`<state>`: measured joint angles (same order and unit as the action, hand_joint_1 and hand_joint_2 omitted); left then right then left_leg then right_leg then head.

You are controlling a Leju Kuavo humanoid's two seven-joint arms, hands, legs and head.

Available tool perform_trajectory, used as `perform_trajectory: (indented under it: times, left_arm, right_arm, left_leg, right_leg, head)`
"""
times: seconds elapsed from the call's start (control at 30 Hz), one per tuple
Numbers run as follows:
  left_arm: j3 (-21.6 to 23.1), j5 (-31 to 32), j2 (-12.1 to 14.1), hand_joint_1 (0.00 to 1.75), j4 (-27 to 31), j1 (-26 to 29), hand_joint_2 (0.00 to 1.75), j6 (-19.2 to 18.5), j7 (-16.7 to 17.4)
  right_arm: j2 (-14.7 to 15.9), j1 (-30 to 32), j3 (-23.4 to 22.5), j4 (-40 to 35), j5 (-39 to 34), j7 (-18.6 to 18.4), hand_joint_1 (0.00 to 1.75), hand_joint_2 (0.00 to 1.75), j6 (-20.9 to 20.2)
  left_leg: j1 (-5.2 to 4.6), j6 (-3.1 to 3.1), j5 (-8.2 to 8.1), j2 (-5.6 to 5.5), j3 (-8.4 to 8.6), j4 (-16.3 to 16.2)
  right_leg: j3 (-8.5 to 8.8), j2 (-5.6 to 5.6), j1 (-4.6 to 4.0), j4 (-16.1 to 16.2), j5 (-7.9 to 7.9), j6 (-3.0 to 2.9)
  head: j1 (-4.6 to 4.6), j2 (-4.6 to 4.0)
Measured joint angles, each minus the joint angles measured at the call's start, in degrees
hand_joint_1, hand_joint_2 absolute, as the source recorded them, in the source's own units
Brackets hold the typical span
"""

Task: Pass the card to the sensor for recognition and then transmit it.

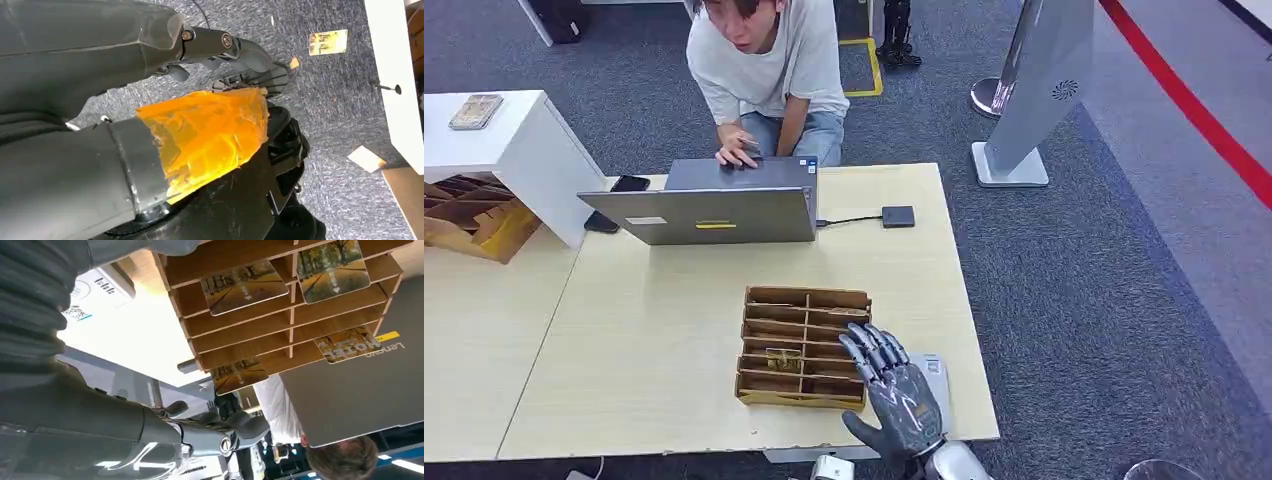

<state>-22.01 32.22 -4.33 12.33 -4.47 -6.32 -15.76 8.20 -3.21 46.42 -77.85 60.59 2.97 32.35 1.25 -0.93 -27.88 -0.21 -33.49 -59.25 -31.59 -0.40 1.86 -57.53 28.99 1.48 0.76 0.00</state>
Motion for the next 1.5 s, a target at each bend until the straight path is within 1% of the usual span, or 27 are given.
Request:
perform_trajectory:
  times: [0.03,0.2,0.27,0.53,0.6,1.07,1.1,1.13,1.27,1.4,1.47,1.5]
  left_arm:
    - [0.02,0.02,0.00,0.00,0.00,-0.01,0.00,-0.02,0.00]
    - [0.09,0.17,0.00,0.00,0.00,0.00,0.00,-0.13,0.00]
    - [0.31,0.20,0.02,0.00,0.00,0.00,0.00,-0.22,0.00]
    - [0.87,0.48,0.20,0.00,0.00,-0.01,0.00,-0.28,0.09]
    - [0.87,0.52,0.20,0.00,0.00,-0.01,0.00,-0.28,0.09]
    - [0.94,0.81,0.20,0.00,0.00,-0.10,0.00,-0.48,0.46]
    - [0.94,0.81,0.20,0.00,0.00,-0.11,0.00,-0.48,0.46]
    - [0.94,0.81,0.20,0.00,0.00,-0.12,0.00,-0.48,0.46]
    - [0.96,0.98,0.20,0.00,0.00,-0.21,0.00,-0.55,0.46]
    - [0.98,1.03,0.20,0.00,0.00,-0.37,0.00,-0.79,0.46]
    - [1.01,1.03,0.20,0.00,0.00,-0.45,0.00,-0.87,0.46]
    - [1.01,1.03,0.20,0.00,0.00,-0.46,0.00,-0.87,0.46]
  right_arm:
    - [0.00,-0.04,0.00,0.09,0.02,0.00,0.24,1.75,0.02]
    - [-0.09,-0.10,-0.04,0.20,0.31,-0.31,0.44,1.75,0.02]
    - [-0.18,-0.12,-0.09,0.22,0.42,-0.33,0.40,1.75,0.00]
    - [-0.61,-0.42,-0.17,0.68,0.46,-0.37,0.40,1.75,0.00]
    - [-0.61,-0.43,-0.17,0.68,0.44,-0.37,0.44,1.75,0.00]
    - [-1.44,-1.57,-0.68,2.21,0.44,-0.39,0.42,1.75,-0.07]
    - [-1.53,-1.69,-0.70,2.38,0.44,-0.39,0.45,1.75,-0.07]
    - [-1.57,-1.77,-0.72,2.58,0.44,-0.37,0.44,1.75,-0.07]
    - [-2.06,-2.03,-0.81,3.43,0.35,-0.37,0.49,1.75,-0.07]
    - [-2.42,-2.38,-0.81,4.26,0.04,-0.31,0.49,1.75,-0.07]
    - [-2.56,-2.51,-0.81,4.61,0.04,-0.31,0.52,1.75,-0.07]
    - [-2.58,-2.52,-0.83,4.74,0.04,-0.31,0.51,1.75,-0.07]
  left_leg:
    - [0.00,0.00,0.00,0.00,0.00,0.00]
    - [0.00,0.00,0.00,0.00,0.00,0.00]
    - [0.00,0.00,0.00,0.00,0.00,0.00]
    - [0.00,0.00,0.00,0.00,0.00,0.00]
    - [0.00,0.00,0.00,0.00,0.00,0.00]
    - [0.00,0.00,0.01,0.00,0.01,0.00]
    - [0.00,0.00,0.01,0.00,0.01,0.00]
    - [0.00,0.00,0.01,0.00,0.01,0.00]
    - [0.00,0.00,0.01,0.00,0.00,0.00]
    - [0.00,0.00,0.00,0.00,0.00,0.00]
    - [0.00,0.00,0.01,0.00,0.00,0.00]
    - [0.00,0.00,0.01,0.00,0.00,0.00]
  right_leg:
    - [0.00,0.00,0.00,0.00,0.00,0.00]
    - [0.00,0.00,0.00,0.00,0.00,0.00]
    - [0.00,0.00,0.00,0.00,0.00,0.00]
    - [0.00,0.00,0.00,0.00,0.00,0.00]
    - [0.00,0.00,0.00,0.00,0.00,0.00]
    - [0.00,0.00,0.00,0.00,0.00,0.00]
    - [0.00,0.00,0.00,0.00,0.00,0.00]
    - [0.00,0.00,0.00,0.00,0.00,0.00]
    - [0.00,0.00,0.00,0.00,0.00,0.00]
    - [0.00,0.00,0.00,0.00,0.00,0.00]
    - [0.00,0.00,0.00,0.00,0.00,0.00]
    - [0.01,0.00,0.00,0.00,0.00,0.00]
  head:
    - [0.00,0.00]
    - [0.00,0.00]
    - [0.00,0.00]
    - [0.00,0.00]
    - [0.00,0.00]
    - [0.00,0.00]
    - [0.00,0.00]
    - [0.00,0.00]
    - [0.00,0.00]
    - [0.00,0.00]
    - [0.00,0.00]
    - [0.00,0.00]
